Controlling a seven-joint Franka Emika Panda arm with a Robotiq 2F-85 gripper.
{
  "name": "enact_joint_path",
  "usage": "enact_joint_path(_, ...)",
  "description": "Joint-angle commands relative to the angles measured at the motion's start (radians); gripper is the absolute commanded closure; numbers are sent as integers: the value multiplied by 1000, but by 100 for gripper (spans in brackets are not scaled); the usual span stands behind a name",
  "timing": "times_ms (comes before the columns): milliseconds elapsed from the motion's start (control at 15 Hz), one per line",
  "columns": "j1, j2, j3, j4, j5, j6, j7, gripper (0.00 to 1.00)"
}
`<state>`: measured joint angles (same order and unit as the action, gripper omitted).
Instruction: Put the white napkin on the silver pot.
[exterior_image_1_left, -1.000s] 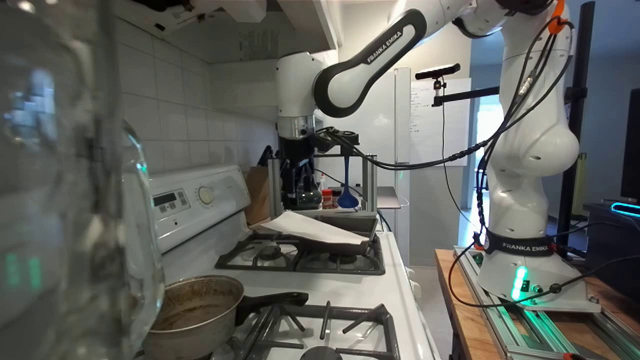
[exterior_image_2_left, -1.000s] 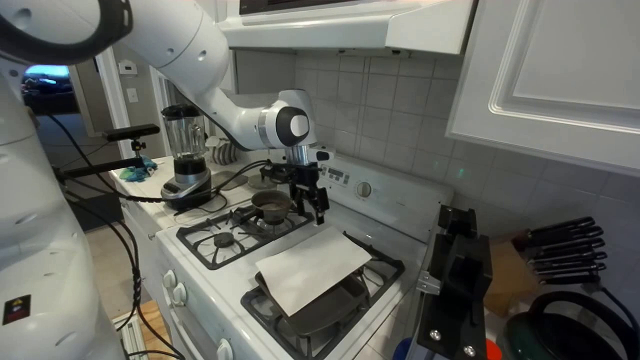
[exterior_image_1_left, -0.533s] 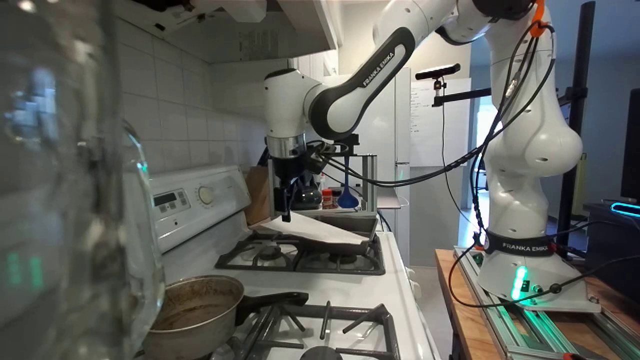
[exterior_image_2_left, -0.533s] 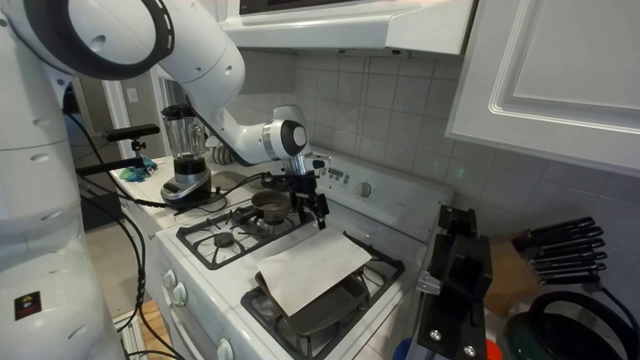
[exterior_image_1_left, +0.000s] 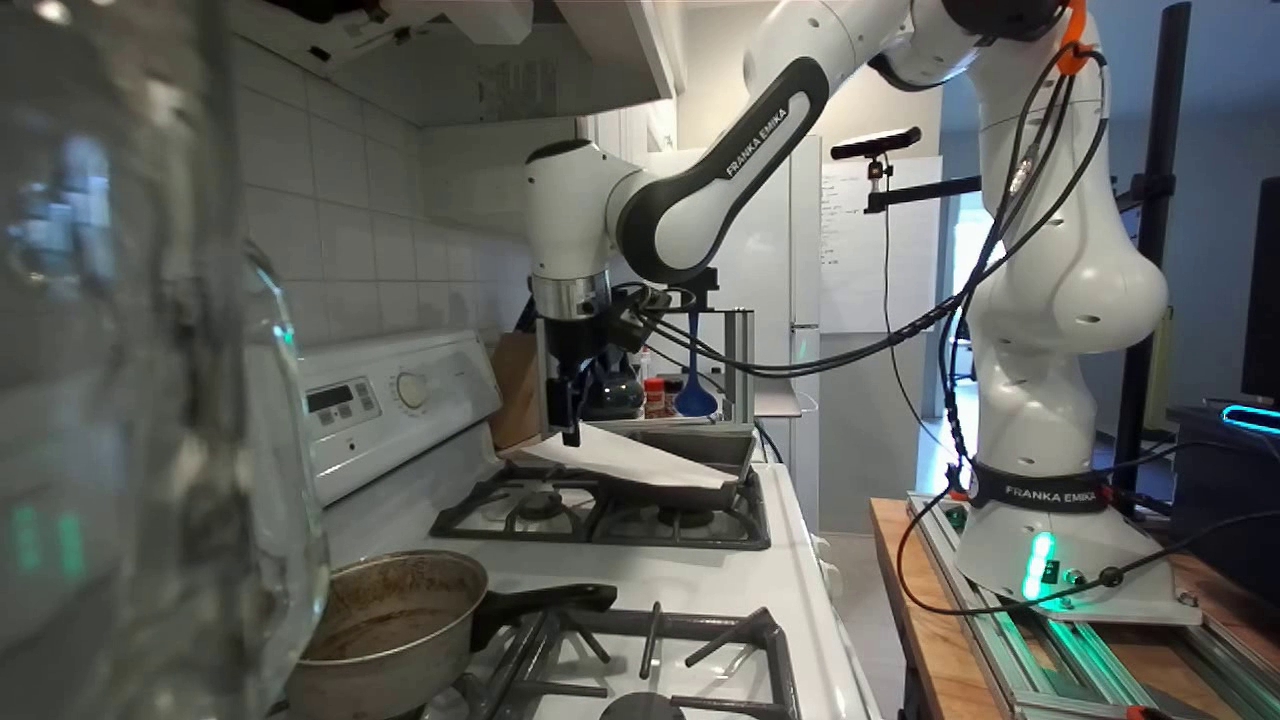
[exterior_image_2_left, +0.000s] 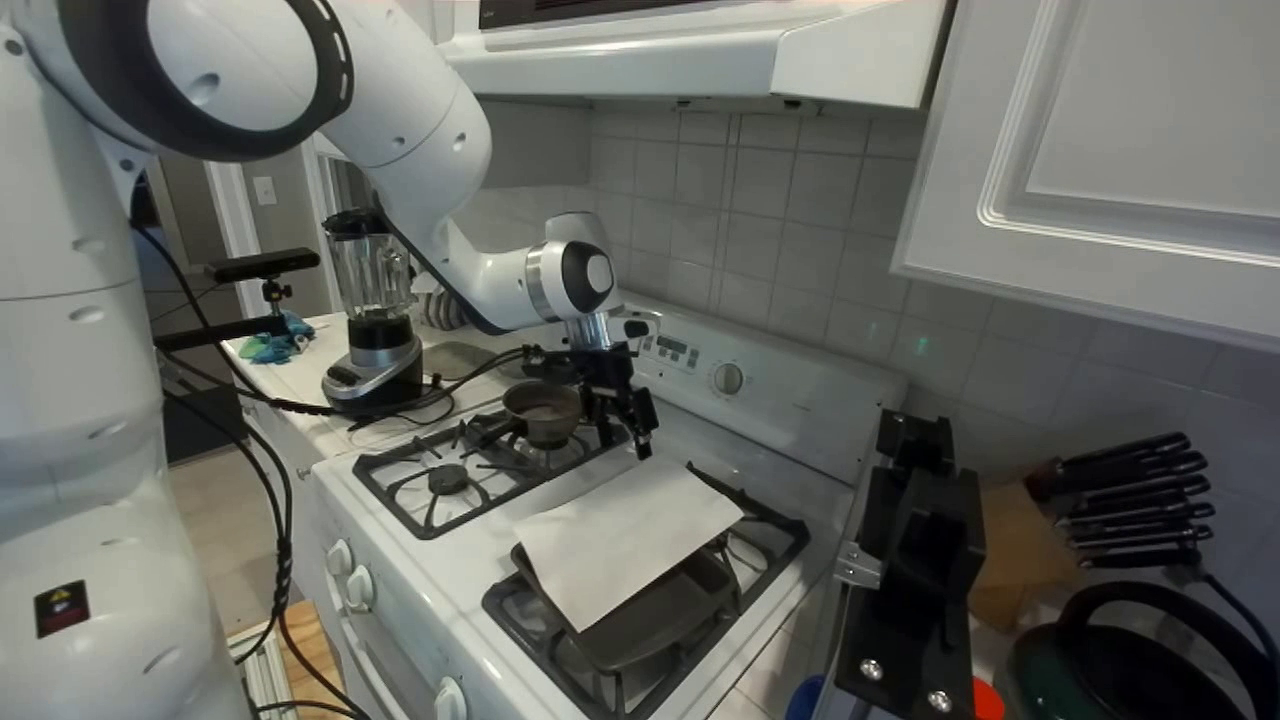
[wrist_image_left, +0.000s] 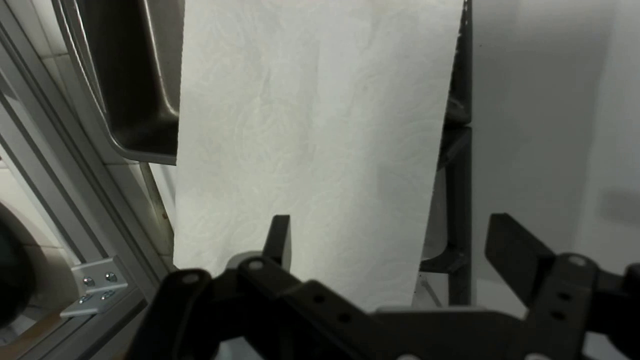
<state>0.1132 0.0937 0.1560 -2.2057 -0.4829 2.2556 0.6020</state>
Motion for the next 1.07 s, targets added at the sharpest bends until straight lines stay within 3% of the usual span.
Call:
enact_joint_path(0,23,16,-26,10,-17,8,33,0)
enact_joint_path(467,43,109,-57,50,-52,43,101,0)
enact_joint_path(600,57,137,-70,68,-69,59,122,6)
enact_joint_path(733,72,163,-84,87,-86,74,144,19)
enact_joint_path(800,78,173,-90,96,-90,78,151,39)
enact_joint_path(1000,97,195,-107,117,-98,85,166,50)
